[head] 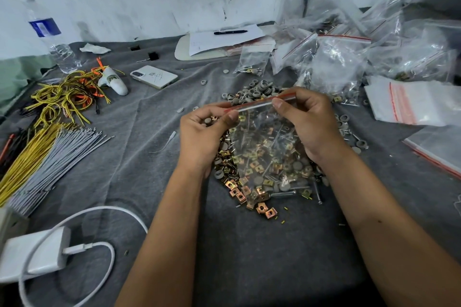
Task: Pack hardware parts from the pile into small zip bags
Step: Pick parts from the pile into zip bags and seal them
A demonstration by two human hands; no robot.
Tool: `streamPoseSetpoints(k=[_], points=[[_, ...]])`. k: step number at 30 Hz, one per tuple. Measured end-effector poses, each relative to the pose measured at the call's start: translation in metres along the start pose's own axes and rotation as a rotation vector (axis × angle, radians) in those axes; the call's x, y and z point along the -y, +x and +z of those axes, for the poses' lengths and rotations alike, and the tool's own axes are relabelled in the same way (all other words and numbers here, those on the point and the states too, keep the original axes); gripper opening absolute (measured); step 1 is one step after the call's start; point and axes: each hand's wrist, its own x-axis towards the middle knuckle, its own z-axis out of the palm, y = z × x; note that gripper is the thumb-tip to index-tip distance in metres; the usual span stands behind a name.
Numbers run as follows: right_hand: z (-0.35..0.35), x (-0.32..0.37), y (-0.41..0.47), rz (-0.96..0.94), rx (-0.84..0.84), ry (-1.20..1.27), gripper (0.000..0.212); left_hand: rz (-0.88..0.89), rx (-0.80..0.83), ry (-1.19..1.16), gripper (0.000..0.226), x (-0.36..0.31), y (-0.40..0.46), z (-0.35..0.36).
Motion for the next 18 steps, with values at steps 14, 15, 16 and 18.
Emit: streamPoseSetpoints(k=[14,15,16,18], points=[[0.0,0.0068,-0.0054,-0.029,0.129,-0.121,0.015,0.128,0.064,0.298,0.008,-0.0015,-0.0025,0.0028],[0.0005,0.0073,-0.0053,-0.037,0.126,-0.13,0.018,0.157,0.061,0.312,0.012,-0.0012,-0.0012,0.0024],[0.0012,0.0075,-0.0052,-0.04,0.12,-0.149,0.02,0.191,0.052,0.335,0.017,-0.0013,-0.0004,0.002],[0.0018,0.007,-0.0052,-0.027,0.109,-0.189,0.02,0.238,0.037,0.377,0.024,-0.0029,0.0001,0.0032]])
